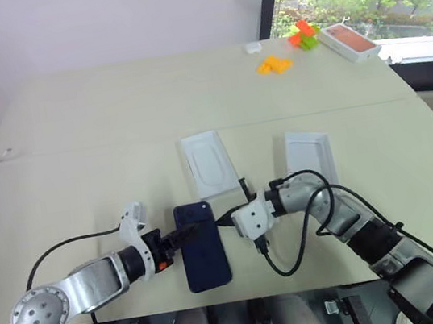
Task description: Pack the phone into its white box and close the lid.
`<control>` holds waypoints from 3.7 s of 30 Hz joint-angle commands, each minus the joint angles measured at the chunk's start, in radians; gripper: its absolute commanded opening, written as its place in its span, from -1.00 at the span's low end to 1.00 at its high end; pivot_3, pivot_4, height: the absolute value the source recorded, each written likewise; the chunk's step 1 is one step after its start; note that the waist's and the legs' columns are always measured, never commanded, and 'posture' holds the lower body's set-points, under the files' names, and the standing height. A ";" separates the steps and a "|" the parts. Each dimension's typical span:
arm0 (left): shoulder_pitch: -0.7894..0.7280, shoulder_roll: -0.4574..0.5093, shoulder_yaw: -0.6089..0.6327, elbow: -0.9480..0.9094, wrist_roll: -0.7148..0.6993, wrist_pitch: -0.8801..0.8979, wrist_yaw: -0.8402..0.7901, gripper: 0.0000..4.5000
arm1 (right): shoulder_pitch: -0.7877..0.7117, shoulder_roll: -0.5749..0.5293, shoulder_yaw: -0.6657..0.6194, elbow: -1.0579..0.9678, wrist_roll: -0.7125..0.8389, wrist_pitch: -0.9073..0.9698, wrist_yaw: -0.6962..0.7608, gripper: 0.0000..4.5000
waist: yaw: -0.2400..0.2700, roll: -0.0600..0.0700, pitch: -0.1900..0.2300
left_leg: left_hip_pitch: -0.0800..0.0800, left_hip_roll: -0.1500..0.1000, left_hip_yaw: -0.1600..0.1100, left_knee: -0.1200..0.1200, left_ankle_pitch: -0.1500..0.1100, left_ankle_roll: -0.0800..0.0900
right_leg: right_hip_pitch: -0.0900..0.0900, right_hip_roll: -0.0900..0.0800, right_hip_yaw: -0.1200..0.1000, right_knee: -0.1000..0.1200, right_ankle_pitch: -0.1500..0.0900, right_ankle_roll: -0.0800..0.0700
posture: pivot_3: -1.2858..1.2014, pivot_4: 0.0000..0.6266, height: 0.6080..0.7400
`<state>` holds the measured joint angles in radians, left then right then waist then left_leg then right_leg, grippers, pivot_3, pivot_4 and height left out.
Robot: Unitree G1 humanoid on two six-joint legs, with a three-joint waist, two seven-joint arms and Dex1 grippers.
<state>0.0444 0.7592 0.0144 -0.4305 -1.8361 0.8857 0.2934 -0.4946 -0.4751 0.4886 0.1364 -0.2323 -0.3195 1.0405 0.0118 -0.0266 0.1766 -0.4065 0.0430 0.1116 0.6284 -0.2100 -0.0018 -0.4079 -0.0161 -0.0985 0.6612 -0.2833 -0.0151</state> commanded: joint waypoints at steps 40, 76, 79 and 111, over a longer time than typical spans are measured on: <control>0.005 0.009 0.315 0.125 -0.136 0.008 -0.209 -1.00 | -0.218 0.032 -0.049 0.030 0.133 0.322 0.063 0.99 | -0.002 0.004 0.014 | -0.009 0.000 0.000 -0.006 0.000 0.000 | -0.008 0.000 -0.001 -0.007 0.002 0.002 | 0.03 -0.52 0.95; -0.035 -0.013 0.346 0.130 -0.136 0.001 -0.140 -1.00 | -0.183 -0.001 -0.061 -0.158 0.163 0.731 0.189 -0.48 | -0.001 0.003 0.013 | -0.017 0.000 0.000 0.001 0.001 -0.001 | -0.015 0.000 -0.001 -0.003 0.006 0.001 | 0.03 -0.52 0.95; -0.036 -0.003 0.351 0.138 -0.136 -0.003 -0.138 -1.00 | -0.147 -0.022 -0.087 -0.271 0.201 0.875 0.176 -0.48 | -0.001 0.003 0.013 | -0.018 0.000 0.000 0.001 0.000 0.000 | -0.015 0.000 -0.001 -0.003 0.006 0.001 | 0.03 -0.52 0.95; -0.103 0.000 0.331 0.148 -0.136 0.011 -0.105 -1.00 | 0.031 -0.157 -0.029 -0.562 0.332 1.050 0.058 0.30 | -0.001 0.001 0.013 | -0.019 0.000 0.000 0.001 0.001 -0.001 | -0.018 0.000 -0.001 -0.002 0.004 0.004 | 0.03 -0.52 0.95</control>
<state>-0.0505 0.7598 0.3284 -0.2473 -1.9463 0.9103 0.1904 -0.4569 -0.6284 0.4659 -0.4091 0.0780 0.7336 1.0934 0.0108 -0.0254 0.1898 -0.4257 0.0430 0.1114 0.6296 -0.2094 -0.0023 -0.4256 -0.0162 -0.0998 0.6593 -0.2792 -0.0106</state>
